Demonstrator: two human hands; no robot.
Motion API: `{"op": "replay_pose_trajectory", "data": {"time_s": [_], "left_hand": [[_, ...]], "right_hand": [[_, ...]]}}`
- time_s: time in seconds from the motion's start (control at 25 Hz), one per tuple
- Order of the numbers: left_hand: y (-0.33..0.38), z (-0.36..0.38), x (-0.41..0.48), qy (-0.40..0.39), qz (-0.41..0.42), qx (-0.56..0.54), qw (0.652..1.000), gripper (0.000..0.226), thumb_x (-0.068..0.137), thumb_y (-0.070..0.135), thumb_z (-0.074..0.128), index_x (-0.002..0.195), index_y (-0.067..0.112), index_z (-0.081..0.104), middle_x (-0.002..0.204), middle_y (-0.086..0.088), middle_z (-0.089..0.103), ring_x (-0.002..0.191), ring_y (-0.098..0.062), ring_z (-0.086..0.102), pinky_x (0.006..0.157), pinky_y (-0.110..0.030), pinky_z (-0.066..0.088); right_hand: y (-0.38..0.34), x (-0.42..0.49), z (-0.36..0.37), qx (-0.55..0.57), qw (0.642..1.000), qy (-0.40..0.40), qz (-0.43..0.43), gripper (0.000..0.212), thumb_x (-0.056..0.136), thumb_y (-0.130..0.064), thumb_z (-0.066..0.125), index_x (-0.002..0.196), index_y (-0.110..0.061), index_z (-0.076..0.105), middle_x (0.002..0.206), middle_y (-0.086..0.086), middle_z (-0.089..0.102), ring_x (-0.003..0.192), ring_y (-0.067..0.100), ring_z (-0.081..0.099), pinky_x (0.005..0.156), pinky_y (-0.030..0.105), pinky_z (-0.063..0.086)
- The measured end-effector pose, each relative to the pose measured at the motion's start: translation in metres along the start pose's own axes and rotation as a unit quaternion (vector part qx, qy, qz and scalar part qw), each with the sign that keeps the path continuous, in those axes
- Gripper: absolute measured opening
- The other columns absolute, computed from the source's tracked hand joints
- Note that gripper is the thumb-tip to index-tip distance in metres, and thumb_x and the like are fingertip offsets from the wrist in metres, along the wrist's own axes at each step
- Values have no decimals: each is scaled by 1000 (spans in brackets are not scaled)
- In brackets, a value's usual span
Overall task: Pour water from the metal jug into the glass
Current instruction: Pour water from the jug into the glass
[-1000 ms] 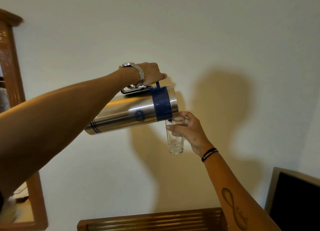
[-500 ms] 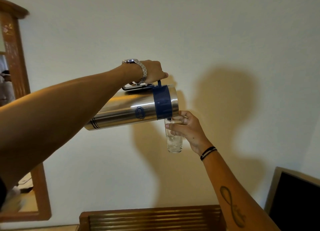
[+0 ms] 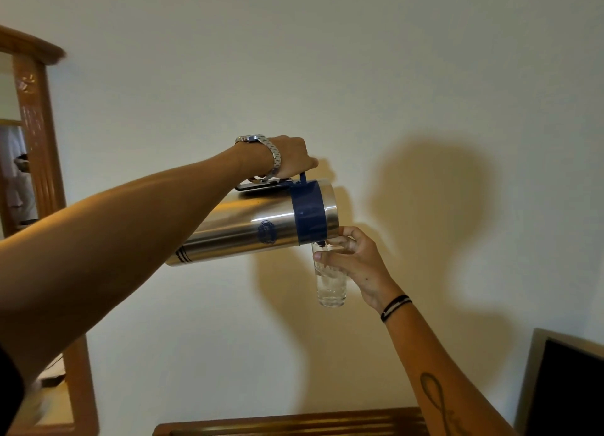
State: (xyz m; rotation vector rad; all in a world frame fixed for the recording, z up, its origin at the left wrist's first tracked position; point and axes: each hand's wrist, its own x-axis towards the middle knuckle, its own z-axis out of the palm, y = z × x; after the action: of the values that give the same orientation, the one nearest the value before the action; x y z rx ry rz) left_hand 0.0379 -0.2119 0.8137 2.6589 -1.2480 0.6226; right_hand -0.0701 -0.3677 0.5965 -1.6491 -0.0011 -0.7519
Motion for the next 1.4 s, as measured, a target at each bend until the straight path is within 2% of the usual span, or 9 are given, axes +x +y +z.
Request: {"op": "replay_pose_trajectory", "data": {"time_s": [0.24, 0.4, 0.56, 0.64, 0.84, 1.04, 1.2, 1.28, 1.4], "left_hand": [[6, -1, 5, -3, 4, 17, 1000, 54, 103, 46, 37, 59, 15, 38, 56, -2, 38, 51, -19, 33, 54, -30, 29], [9, 1, 4, -8, 2, 28, 1000, 53, 103, 47, 36, 61, 14, 40, 57, -3, 40, 51, -20, 35, 54, -30, 29], [10, 1, 2, -7, -4, 25, 1000, 54, 103, 47, 37, 61, 14, 41, 58, -4, 42, 52, -21, 37, 54, -31, 29], [10, 1, 0, -6, -7, 22, 1000, 53, 103, 47, 38, 62, 14, 42, 58, -4, 43, 53, -20, 37, 54, -31, 28], [10, -1, -7, -11, -13, 15, 1000, 51, 103, 44, 38, 62, 14, 40, 59, -4, 41, 53, -21, 36, 54, -30, 29], [2, -2, -17, -5, -14, -6, 1000, 55, 103, 45, 38, 58, 14, 37, 54, -2, 39, 49, -20, 34, 53, -30, 28], [-7, 4, -23, -4, -23, -29, 999, 57, 105, 48, 36, 59, 15, 38, 54, -1, 40, 49, -18, 35, 54, -30, 32], [-15, 7, -25, 3, -39, -63, 997, 58, 105, 50, 36, 60, 15, 40, 56, -1, 41, 51, -17, 36, 56, -30, 34], [-37, 18, -36, 32, -84, -171, 981, 58, 105, 52, 37, 62, 14, 43, 57, -1, 42, 52, -16, 36, 57, -30, 35]], "right_hand": [[2, 2, -1, 14, 1000, -1, 2, 66, 73, -13, 100, 130, -19, 67, 125, 5, 79, 113, 23, 78, 82, 30, 66], [5, 3, -4, 38, 999, -14, 7, 64, 75, -3, 98, 129, -14, 66, 123, 10, 77, 96, 11, 82, 68, 25, 66], [7, 2, -5, 35, 999, -17, 10, 63, 74, -3, 98, 128, -16, 66, 123, 11, 76, 92, 7, 81, 67, 25, 66], [7, 2, -4, 34, 999, -17, 8, 64, 74, -3, 98, 128, -16, 66, 121, 8, 77, 94, 7, 81, 69, 26, 67], [8, 3, -2, 46, 999, -16, 10, 66, 73, -2, 99, 129, -14, 66, 108, -2, 83, 99, 15, 82, 74, 40, 70], [9, 1, 4, 35, 999, -19, 13, 67, 72, -7, 100, 129, -17, 66, 110, -4, 83, 101, 12, 81, 76, 38, 70], [12, 0, 7, 29, 999, -14, 15, 70, 71, -8, 101, 130, -18, 66, 122, 7, 78, 106, 18, 80, 84, 45, 70], [10, 0, 7, 35, 999, -6, 18, 70, 71, -6, 101, 131, -16, 65, 126, 11, 76, 103, 17, 81, 80, 44, 70], [-1, 4, 3, 27, 1000, 7, 13, 71, 71, -6, 100, 132, -13, 64, 126, 11, 78, 107, 23, 80, 85, 48, 70]]}}
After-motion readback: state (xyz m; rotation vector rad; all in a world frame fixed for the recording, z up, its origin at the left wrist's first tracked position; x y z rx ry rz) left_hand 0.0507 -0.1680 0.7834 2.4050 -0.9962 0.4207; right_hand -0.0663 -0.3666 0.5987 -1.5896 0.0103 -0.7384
